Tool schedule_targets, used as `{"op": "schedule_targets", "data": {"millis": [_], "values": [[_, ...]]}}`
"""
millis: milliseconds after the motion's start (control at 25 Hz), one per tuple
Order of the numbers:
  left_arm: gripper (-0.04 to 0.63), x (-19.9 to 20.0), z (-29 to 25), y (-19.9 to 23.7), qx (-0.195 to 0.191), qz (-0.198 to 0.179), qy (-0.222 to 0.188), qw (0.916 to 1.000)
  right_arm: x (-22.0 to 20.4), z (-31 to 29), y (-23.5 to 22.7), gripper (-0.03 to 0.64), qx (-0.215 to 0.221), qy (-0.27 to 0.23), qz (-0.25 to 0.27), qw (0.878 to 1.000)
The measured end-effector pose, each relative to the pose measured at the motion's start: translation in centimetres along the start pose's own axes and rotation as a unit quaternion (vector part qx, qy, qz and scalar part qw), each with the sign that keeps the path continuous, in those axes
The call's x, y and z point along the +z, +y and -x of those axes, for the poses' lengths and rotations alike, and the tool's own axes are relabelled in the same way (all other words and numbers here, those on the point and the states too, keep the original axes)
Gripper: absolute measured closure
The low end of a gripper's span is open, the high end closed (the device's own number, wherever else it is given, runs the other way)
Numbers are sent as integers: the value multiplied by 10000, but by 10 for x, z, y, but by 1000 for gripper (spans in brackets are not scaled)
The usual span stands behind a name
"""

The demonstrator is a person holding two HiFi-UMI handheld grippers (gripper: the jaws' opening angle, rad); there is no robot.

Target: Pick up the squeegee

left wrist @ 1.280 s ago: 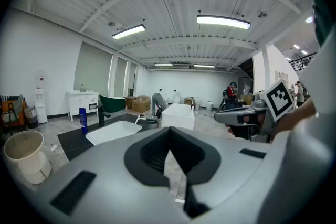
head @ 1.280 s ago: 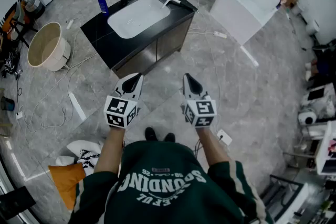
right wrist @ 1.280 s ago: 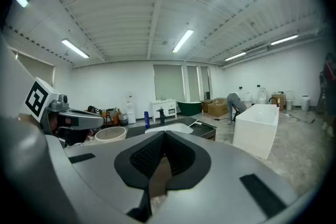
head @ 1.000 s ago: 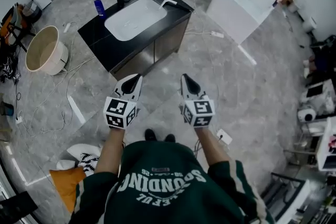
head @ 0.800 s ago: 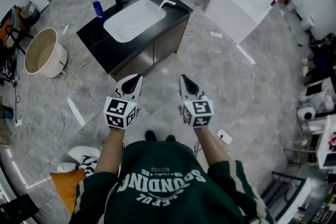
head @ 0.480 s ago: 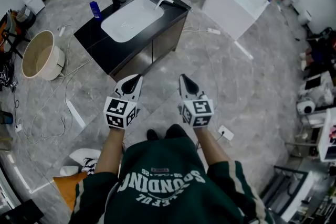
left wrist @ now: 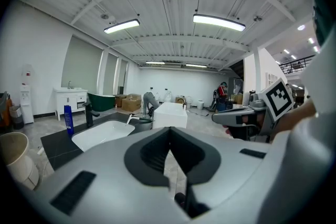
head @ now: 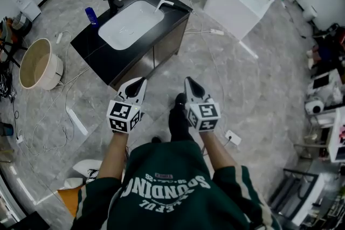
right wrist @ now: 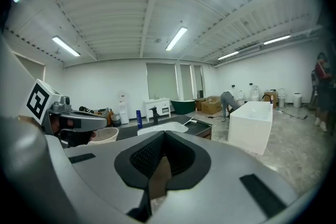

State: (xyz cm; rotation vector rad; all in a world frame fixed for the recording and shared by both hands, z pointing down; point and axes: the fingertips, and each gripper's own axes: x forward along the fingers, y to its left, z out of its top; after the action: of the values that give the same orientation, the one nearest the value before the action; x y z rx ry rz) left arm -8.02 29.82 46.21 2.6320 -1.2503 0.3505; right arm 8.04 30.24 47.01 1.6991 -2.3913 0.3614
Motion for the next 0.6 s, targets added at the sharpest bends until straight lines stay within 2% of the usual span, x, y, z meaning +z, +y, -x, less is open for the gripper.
{"op": "schedule_targets", "data": {"millis": [320,600], "values": [[594,10,-61,34,51,-53,109,9999,2,-65,-39,615,8,56,-217,9997],[594,30,-145,63,99,34,226,9997,24,-137,-96,615,105,153,-243,9995]]}}
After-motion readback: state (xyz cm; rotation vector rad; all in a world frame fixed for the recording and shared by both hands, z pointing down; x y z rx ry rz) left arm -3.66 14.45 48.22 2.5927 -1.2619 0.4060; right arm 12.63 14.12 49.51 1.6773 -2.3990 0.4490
